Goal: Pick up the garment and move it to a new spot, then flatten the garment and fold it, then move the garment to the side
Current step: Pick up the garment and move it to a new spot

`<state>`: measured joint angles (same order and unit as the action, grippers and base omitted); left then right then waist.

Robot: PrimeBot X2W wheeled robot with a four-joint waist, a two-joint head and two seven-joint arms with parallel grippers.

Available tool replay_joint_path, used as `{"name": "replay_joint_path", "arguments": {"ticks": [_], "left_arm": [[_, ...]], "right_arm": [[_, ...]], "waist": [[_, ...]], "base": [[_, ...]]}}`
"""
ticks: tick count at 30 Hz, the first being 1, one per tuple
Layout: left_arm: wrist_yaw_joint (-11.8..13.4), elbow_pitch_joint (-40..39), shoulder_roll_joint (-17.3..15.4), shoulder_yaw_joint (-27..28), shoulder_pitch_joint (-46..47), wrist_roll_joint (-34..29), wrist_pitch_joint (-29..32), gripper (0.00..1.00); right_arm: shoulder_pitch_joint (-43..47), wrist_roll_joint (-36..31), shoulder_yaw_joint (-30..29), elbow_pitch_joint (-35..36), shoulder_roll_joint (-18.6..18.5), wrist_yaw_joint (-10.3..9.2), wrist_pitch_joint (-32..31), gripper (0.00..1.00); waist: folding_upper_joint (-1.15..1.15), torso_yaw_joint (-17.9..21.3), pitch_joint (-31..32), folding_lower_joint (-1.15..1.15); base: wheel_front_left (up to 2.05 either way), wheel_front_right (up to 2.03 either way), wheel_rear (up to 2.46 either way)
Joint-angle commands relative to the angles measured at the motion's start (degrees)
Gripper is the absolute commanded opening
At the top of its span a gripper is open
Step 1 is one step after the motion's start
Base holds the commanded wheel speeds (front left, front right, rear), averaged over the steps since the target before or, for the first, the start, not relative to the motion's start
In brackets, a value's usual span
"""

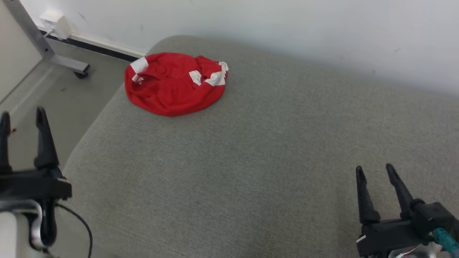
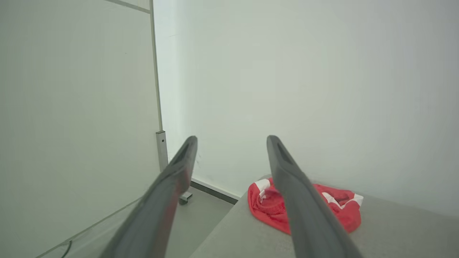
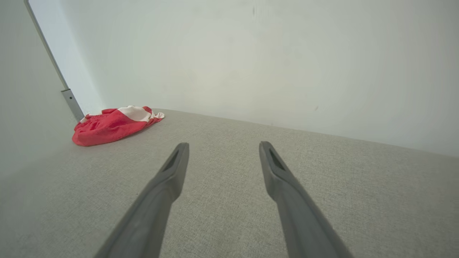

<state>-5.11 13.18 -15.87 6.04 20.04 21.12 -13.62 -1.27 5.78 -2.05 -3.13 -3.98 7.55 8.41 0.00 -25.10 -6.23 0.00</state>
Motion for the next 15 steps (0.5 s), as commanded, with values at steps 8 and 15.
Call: {"name": "replay_joint_path", "arguments": {"ticks": [8, 15], "left_arm": [[-1.19, 5.37, -5.44, 1.86, 16.45, 2.73, 0.45, 1.00], [-1.65, 9.90, -10.03, 1.86, 24.43, 3.66, 2.23, 1.00]], "right_arm": [[-3.83, -2.46, -3.19, 5.47, -0.47, -0.15, -1.11, 1.00], [-5.10, -3.72, -4.41, 8.42, 0.25, -0.15, -0.99, 1.00]], "waist": [[0.00, 14.74, -16.17, 0.00], [0.00, 19.71, -20.56, 0.00]], "base": [[0.00, 0.00, 0.00], [0.00, 0.00, 0.00]]}}
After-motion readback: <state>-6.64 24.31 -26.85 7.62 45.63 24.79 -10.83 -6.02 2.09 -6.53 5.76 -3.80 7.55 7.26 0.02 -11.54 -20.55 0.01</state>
